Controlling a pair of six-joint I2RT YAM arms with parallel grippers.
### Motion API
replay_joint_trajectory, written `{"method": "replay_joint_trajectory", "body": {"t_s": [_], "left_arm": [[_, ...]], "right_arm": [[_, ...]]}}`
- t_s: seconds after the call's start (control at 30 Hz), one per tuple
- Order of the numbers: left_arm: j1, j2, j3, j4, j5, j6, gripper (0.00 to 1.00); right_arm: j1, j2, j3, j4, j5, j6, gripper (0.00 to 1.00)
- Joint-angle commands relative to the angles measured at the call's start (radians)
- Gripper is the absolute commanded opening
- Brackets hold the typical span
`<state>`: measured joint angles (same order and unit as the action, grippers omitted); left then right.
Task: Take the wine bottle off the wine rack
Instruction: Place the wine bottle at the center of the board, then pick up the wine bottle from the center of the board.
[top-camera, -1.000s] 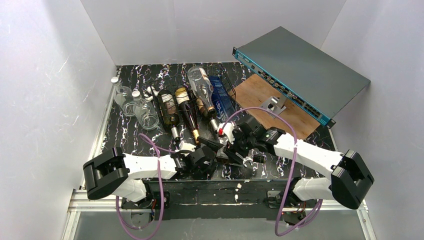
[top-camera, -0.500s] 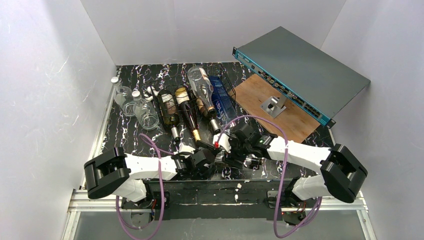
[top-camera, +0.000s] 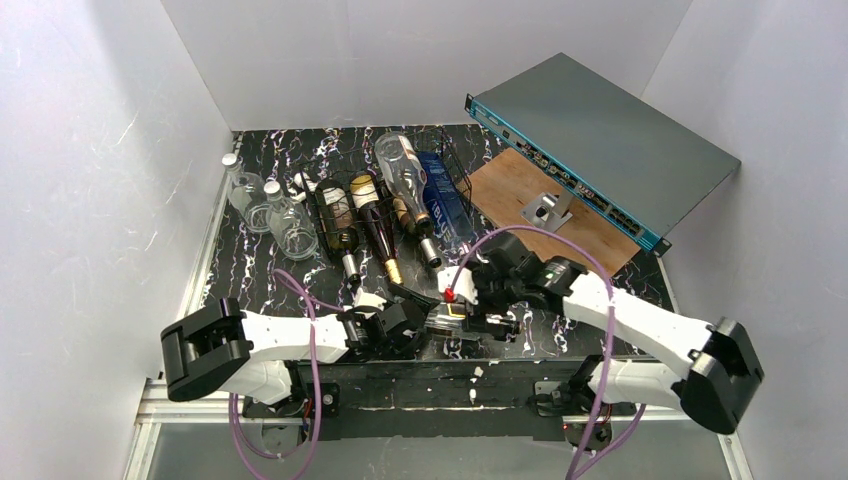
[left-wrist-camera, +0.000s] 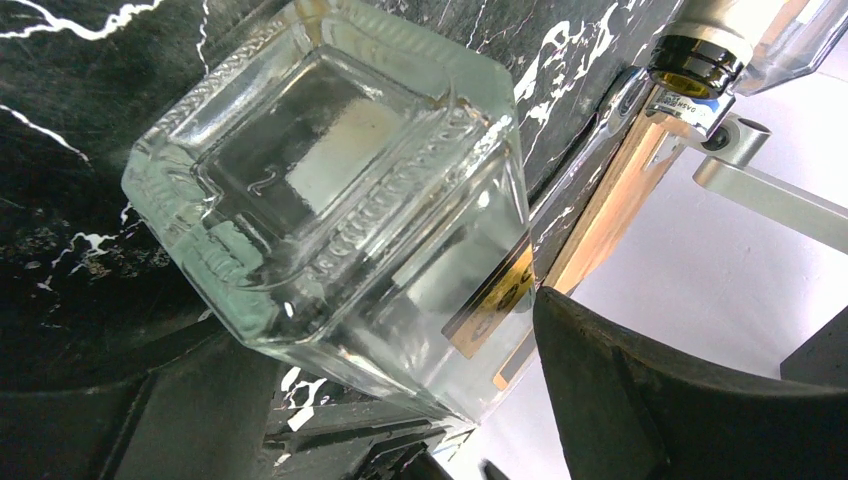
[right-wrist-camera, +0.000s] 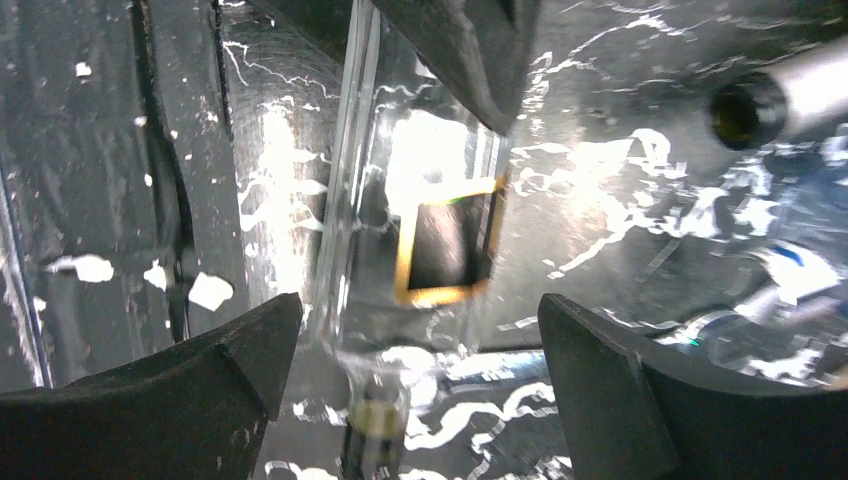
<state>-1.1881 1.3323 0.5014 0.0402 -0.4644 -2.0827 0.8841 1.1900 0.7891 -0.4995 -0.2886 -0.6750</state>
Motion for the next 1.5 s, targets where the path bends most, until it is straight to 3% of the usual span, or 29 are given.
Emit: {"method": "replay_joint_trajectory", "body": {"t_s": [0.0, 0.13, 0.4, 0.57, 0.8, 0.87, 1.03, 1.2, 1.27, 1.47], "left_arm": [[-0.005, 0.003, -0.054, -0.189, -0.025, -0.182, 0.86], [-0.004, 0.003, -0.061, -0.176, -0.023, -0.177, 0.86], [-0.004, -0.005, -0.062, -0.158, -0.023, -0.165, 0.87], [-0.005, -0.021, -0.065, -0.157, -0.027, -0.158, 0.9], [-0.004, -0.066, -0.049, -0.155, -0.042, -0.113, 0.97], [-0.004, -0.08, -0.045, -0.166, -0.048, -0.102, 0.98], [-0.004, -0.085, -0.046, -0.159, -0.047, -0.103, 0.98], [-0.005, -0.087, -0.041, -0.131, -0.043, -0.087, 0.98], [-0.004, -0.096, -0.037, -0.131, -0.044, -0.075, 0.98], [-0.004, -0.163, -0.034, -0.136, -0.04, 0.005, 0.98]], "right_arm": [[-0.044, -0.092, 0.069, -0.24, -0.043, -0.158, 0.98], [-0.07, -0.13, -0.001, -0.3, 0.02, -0.239, 0.98], [-0.105, -0.106, -0.14, -0.234, 0.115, -0.326, 0.92], [-0.128, -0.061, -0.182, -0.213, 0.089, -0.368, 0.76], [-0.128, -0.061, -0.175, -0.173, 0.048, -0.363, 0.39], [-0.128, -0.07, -0.169, -0.167, 0.039, -0.345, 0.4], [-0.129, -0.075, -0.163, -0.155, 0.014, -0.306, 0.66], [-0.128, -0.058, -0.172, -0.111, -0.003, -0.278, 0.65], [-0.128, -0.047, -0.172, -0.104, 0.005, -0.275, 0.6], [-0.128, -0.068, -0.16, -0.131, 0.012, -0.283, 0.24]]}}
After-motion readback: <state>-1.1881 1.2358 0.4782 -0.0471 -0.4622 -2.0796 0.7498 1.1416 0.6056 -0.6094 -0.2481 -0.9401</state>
